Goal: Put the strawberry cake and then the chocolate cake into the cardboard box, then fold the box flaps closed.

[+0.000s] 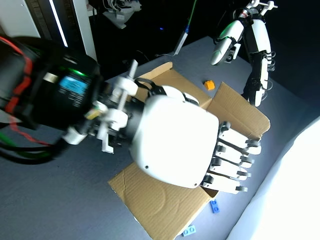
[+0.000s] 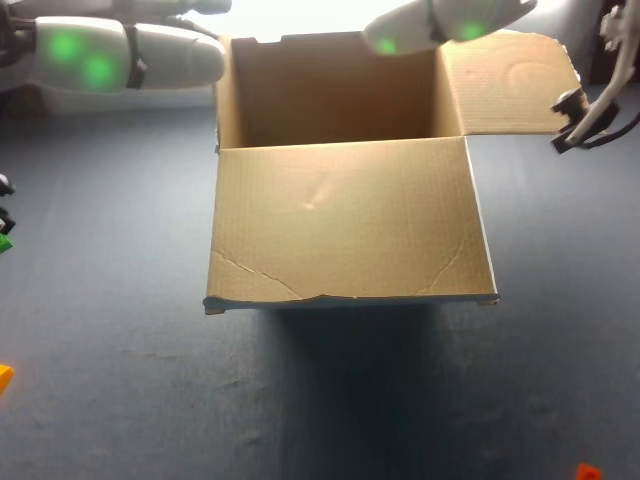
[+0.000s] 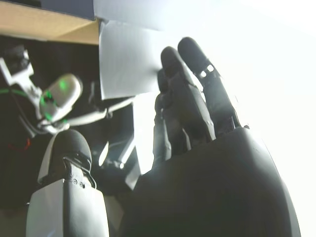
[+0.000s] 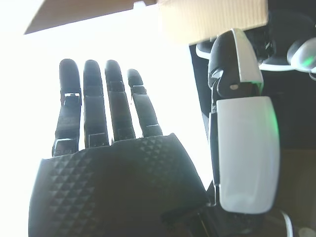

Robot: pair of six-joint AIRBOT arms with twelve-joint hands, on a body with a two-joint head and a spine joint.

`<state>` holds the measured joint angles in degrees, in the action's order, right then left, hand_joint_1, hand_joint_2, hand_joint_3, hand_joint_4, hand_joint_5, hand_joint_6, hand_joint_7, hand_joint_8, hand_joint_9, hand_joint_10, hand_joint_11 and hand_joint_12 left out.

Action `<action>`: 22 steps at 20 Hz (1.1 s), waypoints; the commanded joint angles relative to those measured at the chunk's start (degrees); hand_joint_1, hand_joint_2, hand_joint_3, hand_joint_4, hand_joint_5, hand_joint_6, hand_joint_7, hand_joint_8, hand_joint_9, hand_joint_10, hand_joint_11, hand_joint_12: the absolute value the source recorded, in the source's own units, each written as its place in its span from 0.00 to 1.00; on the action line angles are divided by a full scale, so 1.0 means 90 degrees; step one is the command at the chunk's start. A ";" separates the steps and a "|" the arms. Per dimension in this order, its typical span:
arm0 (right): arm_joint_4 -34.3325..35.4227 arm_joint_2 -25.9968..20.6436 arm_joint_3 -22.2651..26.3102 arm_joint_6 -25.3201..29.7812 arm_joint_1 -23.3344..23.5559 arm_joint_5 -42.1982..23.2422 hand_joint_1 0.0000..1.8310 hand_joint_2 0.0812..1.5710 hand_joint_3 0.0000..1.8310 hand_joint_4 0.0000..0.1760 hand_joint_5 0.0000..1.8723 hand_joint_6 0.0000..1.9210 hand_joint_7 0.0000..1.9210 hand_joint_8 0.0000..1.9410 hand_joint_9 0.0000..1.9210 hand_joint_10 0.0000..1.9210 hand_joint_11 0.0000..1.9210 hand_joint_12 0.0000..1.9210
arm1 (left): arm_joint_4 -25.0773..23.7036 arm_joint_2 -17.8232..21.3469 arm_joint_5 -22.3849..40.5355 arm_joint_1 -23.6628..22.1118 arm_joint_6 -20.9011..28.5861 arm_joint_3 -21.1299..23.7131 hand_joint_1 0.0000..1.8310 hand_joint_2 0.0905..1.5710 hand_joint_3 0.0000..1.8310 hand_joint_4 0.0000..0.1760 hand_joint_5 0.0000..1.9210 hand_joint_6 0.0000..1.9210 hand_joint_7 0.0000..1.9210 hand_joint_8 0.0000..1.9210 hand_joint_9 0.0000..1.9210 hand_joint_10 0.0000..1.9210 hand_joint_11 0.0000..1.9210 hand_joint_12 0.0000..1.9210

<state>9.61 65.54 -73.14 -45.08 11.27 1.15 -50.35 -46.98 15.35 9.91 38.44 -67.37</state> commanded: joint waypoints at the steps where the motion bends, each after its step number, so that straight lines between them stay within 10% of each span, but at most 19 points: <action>1: 0.0053 -0.0135 0.0021 -0.0014 0.0085 -0.0792 0.29 0.65 0.00 0.00 0.07 0.00 0.12 0.00 0.09 0.11 0.00 0.46 | 0.0173 0.0029 0.0558 -0.0105 0.0007 -0.0019 0.22 0.69 0.00 0.25 0.14 0.00 0.25 0.00 0.32 0.00 0.12 0.53; 22: -0.0114 -0.2158 0.0076 -0.0002 -0.1137 -0.1012 0.28 0.66 0.00 0.00 0.08 0.00 0.13 0.00 0.10 0.11 0.00 0.51 | 0.0096 -0.0271 0.1423 0.0040 -0.0846 0.0218 0.21 0.68 0.00 0.26 0.14 0.00 0.27 0.00 0.32 0.00 0.13 0.53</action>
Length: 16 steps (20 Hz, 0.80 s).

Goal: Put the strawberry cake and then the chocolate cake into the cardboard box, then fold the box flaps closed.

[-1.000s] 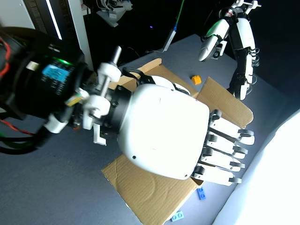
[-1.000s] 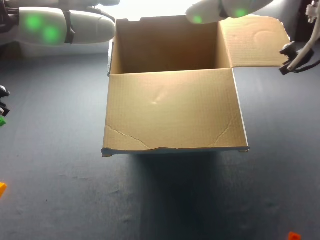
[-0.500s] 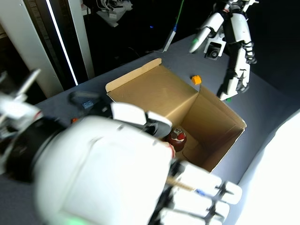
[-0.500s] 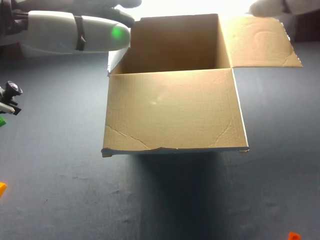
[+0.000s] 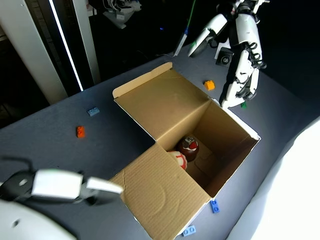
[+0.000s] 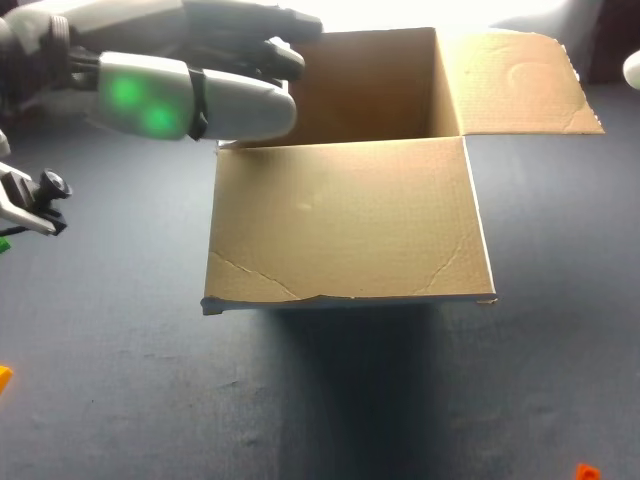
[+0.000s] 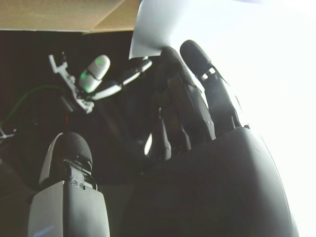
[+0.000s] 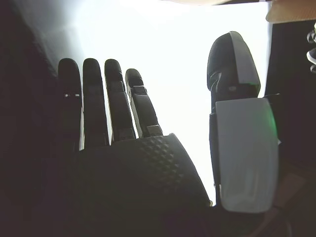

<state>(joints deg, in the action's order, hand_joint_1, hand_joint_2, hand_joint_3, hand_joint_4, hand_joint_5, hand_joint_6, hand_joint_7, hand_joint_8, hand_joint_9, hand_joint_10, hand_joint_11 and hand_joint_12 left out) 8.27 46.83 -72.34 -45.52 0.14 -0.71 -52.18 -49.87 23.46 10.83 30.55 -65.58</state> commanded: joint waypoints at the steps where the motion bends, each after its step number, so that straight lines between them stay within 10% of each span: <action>1: 0.0034 -0.0138 0.0018 0.0045 -0.0009 -0.0821 0.28 0.66 0.00 0.00 0.08 0.00 0.13 0.00 0.10 0.11 0.00 0.51 | 0.0184 -0.0005 0.0554 -0.0062 0.0031 0.0004 0.21 0.68 0.00 0.25 0.14 0.00 0.27 0.00 0.32 0.00 0.13 0.53; 16: 0.0035 -0.0270 0.1235 -0.1085 -0.1868 -0.2275 0.28 0.67 0.00 0.00 0.09 0.00 0.15 0.00 0.12 0.11 0.00 0.59 | -0.0488 -0.0807 0.0967 0.0498 -0.0017 -0.0773 0.23 0.68 0.00 0.19 0.17 0.00 0.27 0.00 0.33 0.00 0.12 0.55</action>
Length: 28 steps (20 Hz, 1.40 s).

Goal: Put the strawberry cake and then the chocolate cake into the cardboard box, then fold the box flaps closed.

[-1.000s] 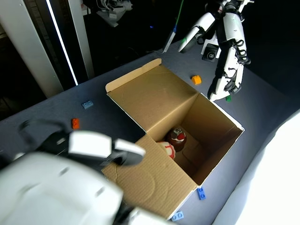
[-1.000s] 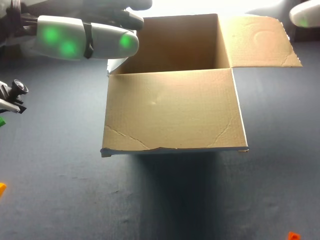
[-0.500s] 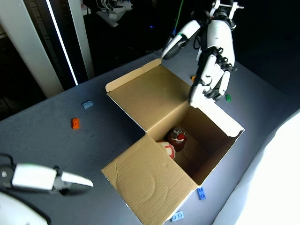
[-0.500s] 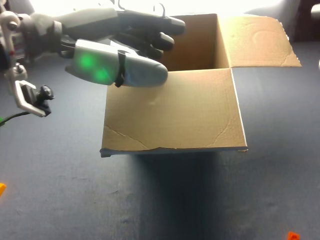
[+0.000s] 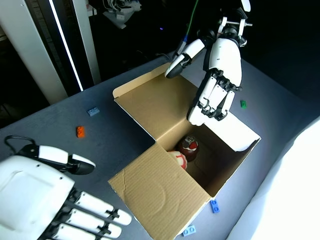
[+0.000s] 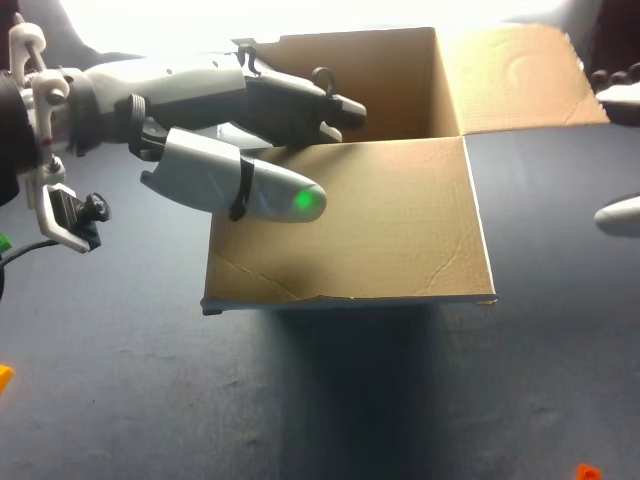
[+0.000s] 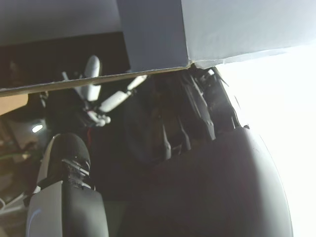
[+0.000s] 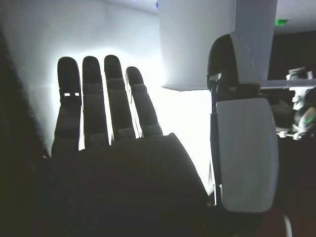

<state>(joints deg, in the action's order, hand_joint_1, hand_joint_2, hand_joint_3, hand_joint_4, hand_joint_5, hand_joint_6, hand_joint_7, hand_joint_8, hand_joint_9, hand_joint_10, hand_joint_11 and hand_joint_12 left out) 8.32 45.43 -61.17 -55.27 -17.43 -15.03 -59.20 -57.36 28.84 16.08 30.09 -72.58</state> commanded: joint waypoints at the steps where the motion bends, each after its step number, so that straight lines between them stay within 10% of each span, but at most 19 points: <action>1: 0.0031 -0.0069 0.0005 -0.0002 -0.0028 -0.0699 0.27 0.67 0.00 0.00 0.08 0.00 0.15 0.00 0.12 0.11 0.00 0.60 | 0.0292 0.0001 0.0370 -0.0018 0.0034 -0.0048 0.25 0.67 0.00 0.19 0.18 0.00 0.27 0.00 0.33 0.00 0.11 0.56; 15: 0.0030 0.0307 0.0011 -0.1056 -0.1440 -0.2016 0.26 0.65 0.00 0.00 0.09 0.00 0.15 0.00 0.12 0.11 0.00 0.55 | 0.0343 -0.0050 0.0470 -0.0025 0.0127 -0.0074 0.18 0.70 0.00 0.11 0.18 0.00 0.27 0.00 0.31 0.00 0.09 0.58; 28: 0.0030 0.0960 -0.0849 -0.1238 -0.0831 -0.2249 0.27 0.64 0.00 0.00 0.10 0.00 0.16 0.00 0.13 0.11 0.00 0.59 | -0.0349 0.0102 0.0568 -0.1008 0.0791 -0.0590 0.18 0.69 0.00 0.05 0.20 0.01 0.29 0.00 0.33 0.00 0.11 0.57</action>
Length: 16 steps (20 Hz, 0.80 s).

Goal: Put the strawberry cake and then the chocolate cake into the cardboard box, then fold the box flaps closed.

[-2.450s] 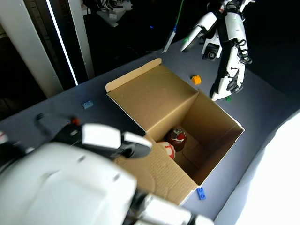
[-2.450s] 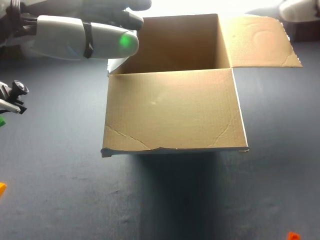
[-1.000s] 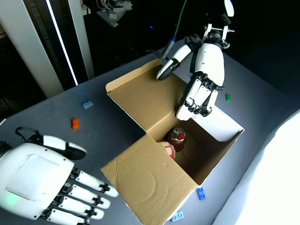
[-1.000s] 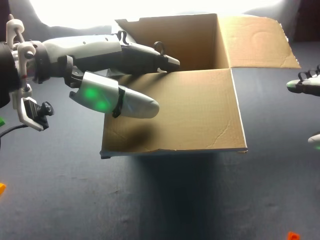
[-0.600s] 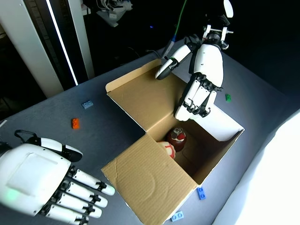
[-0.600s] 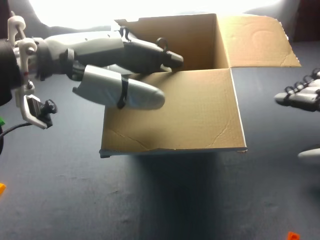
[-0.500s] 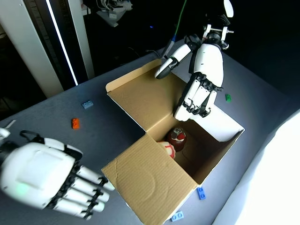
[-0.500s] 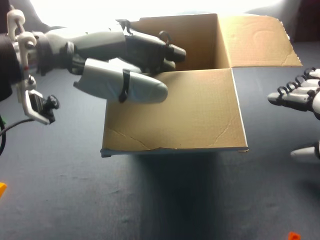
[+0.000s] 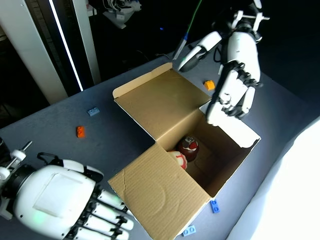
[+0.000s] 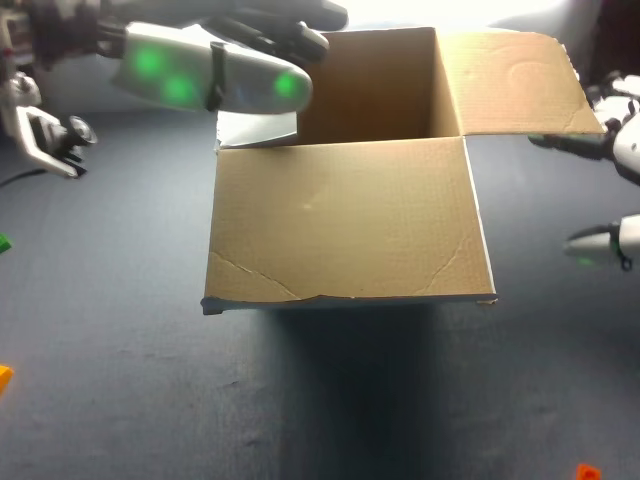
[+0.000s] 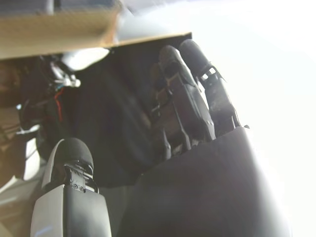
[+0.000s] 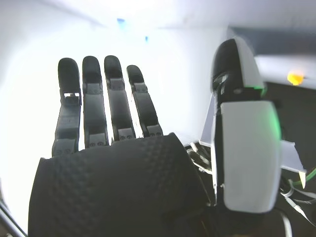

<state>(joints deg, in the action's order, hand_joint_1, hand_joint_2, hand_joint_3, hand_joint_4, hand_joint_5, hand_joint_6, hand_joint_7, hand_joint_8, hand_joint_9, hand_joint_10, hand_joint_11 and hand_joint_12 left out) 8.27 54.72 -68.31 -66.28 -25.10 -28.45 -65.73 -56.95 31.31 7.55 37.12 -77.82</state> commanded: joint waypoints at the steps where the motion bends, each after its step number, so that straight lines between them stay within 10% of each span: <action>1: 0.0035 -0.0071 -0.0064 -0.0014 0.0112 -0.0758 0.26 0.64 0.00 0.00 0.09 0.00 0.16 0.00 0.13 0.11 0.00 0.59 | 0.0171 0.0099 0.0259 -0.0134 0.0164 -0.0043 0.18 0.69 0.00 0.05 0.20 0.00 0.29 0.00 0.32 0.00 0.11 0.57; 16: 0.0035 -0.0247 -0.0064 0.0054 0.1128 -0.0583 0.24 0.64 0.00 0.00 0.10 0.00 0.16 0.00 0.13 0.11 0.00 0.56 | -0.1223 0.1086 -0.0307 -0.0024 0.1722 0.0174 0.17 0.68 0.00 0.08 0.22 0.01 0.30 0.00 0.34 0.00 0.13 0.56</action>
<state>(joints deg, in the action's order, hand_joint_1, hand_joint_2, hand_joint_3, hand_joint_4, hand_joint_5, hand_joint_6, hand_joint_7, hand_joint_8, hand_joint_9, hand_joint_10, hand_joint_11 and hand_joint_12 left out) 8.32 53.28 -68.60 -66.02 -15.29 -27.05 -79.46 -47.66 27.55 8.34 52.27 -76.12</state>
